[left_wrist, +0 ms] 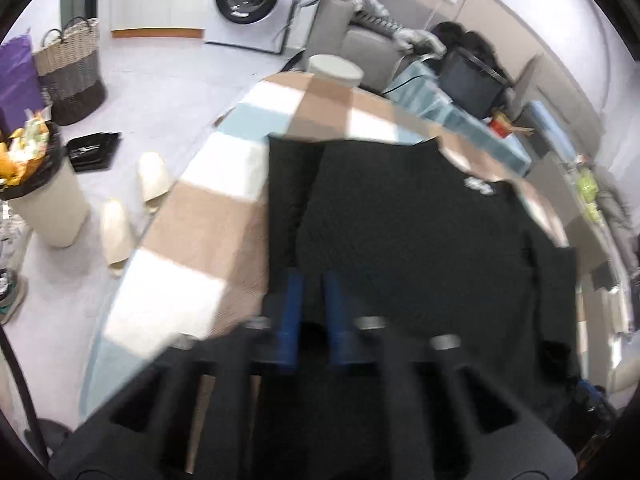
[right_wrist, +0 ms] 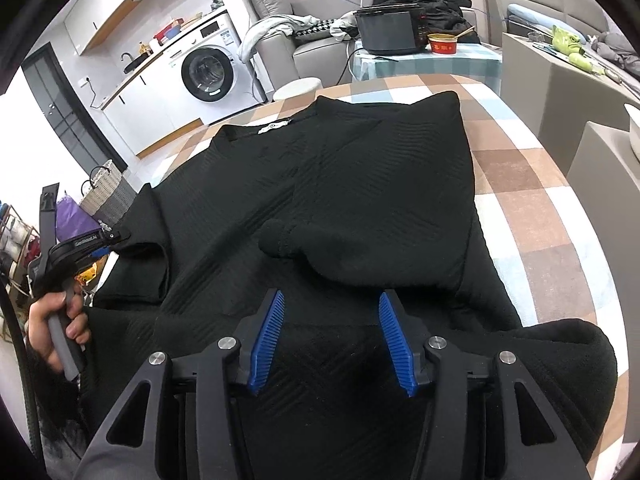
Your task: Fold small clothes
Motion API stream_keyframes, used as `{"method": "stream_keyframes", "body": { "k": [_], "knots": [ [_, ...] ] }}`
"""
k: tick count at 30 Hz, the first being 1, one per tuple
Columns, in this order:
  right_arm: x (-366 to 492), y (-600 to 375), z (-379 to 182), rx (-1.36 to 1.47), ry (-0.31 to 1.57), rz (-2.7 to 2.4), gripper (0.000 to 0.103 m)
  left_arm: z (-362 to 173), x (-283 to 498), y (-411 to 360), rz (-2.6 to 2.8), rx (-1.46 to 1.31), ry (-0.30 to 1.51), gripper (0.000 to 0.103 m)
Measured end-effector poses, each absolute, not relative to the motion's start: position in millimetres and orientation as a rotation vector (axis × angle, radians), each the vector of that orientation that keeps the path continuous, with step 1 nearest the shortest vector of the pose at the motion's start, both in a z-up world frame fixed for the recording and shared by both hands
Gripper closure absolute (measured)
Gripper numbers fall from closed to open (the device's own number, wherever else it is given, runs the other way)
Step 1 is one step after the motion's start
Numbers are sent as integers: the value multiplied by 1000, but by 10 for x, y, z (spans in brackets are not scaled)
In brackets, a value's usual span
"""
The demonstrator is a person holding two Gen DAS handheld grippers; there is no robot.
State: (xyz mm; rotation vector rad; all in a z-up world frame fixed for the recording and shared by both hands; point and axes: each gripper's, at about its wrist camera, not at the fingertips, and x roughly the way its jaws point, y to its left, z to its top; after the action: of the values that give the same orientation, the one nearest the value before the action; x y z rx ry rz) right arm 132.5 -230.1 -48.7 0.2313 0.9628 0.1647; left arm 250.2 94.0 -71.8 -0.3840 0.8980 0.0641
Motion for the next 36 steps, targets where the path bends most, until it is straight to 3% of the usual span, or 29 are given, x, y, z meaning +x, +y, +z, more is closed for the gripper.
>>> {"method": "stream_keyframes", "body": {
  "k": [6,8,9,10,23,31,34,36],
  "knots": [
    [1328,-2296,-439,215,956,157,52,-155,2725,341,-127,-298,746,97],
    [1317,-2310,-408,207,954,149,52,-91,2691,217,-150,-260,737,69],
    [1293,-2321,-383,203,948,147,52,-94,2656,199,-162,-255,745,39],
    [1270,-2341,-361,200,940,144,52,-99,2601,219,-159,-265,736,31],
    [1273,-2596,-362,183,926,88,52,-511,1898,786,40,-313,842,30],
    [1731,-2228,-428,234,901,179,53,-689,1549,958,76,-335,861,30],
    [1873,-2036,-629,184,984,205,68,-687,1467,954,79,-314,861,30],
    [1835,-1952,-746,138,1067,229,71,-668,1390,960,91,-287,860,30]
  ]
}}
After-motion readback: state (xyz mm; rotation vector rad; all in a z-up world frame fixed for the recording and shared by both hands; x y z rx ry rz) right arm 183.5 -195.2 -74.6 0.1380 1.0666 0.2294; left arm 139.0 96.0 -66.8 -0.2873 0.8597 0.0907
